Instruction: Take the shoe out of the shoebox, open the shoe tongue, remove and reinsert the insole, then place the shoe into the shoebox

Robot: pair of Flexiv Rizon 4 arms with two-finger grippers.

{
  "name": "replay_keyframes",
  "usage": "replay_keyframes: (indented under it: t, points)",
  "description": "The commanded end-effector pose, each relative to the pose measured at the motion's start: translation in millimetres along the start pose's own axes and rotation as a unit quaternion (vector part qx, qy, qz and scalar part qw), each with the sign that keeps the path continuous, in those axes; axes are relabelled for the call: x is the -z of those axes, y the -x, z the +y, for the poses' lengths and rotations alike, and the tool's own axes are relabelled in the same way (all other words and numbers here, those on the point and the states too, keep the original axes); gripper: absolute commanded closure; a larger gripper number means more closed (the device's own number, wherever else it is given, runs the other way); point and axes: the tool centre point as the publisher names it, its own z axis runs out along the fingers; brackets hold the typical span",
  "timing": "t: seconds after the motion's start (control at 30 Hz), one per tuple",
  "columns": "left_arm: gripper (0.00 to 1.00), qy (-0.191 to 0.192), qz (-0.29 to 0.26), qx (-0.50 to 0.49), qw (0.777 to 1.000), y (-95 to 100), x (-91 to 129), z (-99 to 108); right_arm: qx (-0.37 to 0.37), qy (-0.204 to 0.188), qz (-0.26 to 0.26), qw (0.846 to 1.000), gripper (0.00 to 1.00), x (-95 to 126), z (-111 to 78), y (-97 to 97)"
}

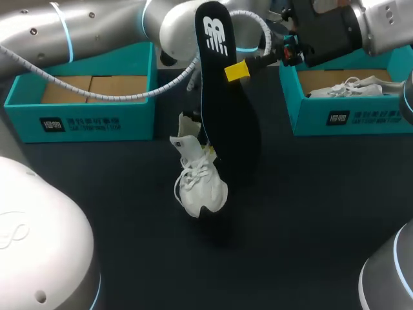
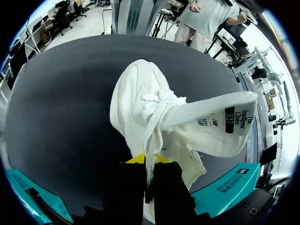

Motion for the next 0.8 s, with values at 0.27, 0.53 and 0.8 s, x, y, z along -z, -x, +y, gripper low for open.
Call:
replay_keyframes:
  t: [0.27, 0.53, 0.8]
  points:
    - [1.0, 0.008, 0.012, 0.003, 1.0, 10.8, -3, -3, -0.001, -0.002, -0.001, 1.0, 1.0, -2, 1.5, 0.5]
    - [1.0, 0.03, 0.032, -0.01, 0.999, 28.1, -13, 3, -0.001, -0.002, -0.001, 1.0, 1.0, -2, 1.5, 0.5]
    - [1.0, 0.044, 0.048, -0.006, 0.998, 43.8, -20, 5, -0.001, -0.002, -0.001, 1.0, 1.0, -2, 1.5, 0.5]
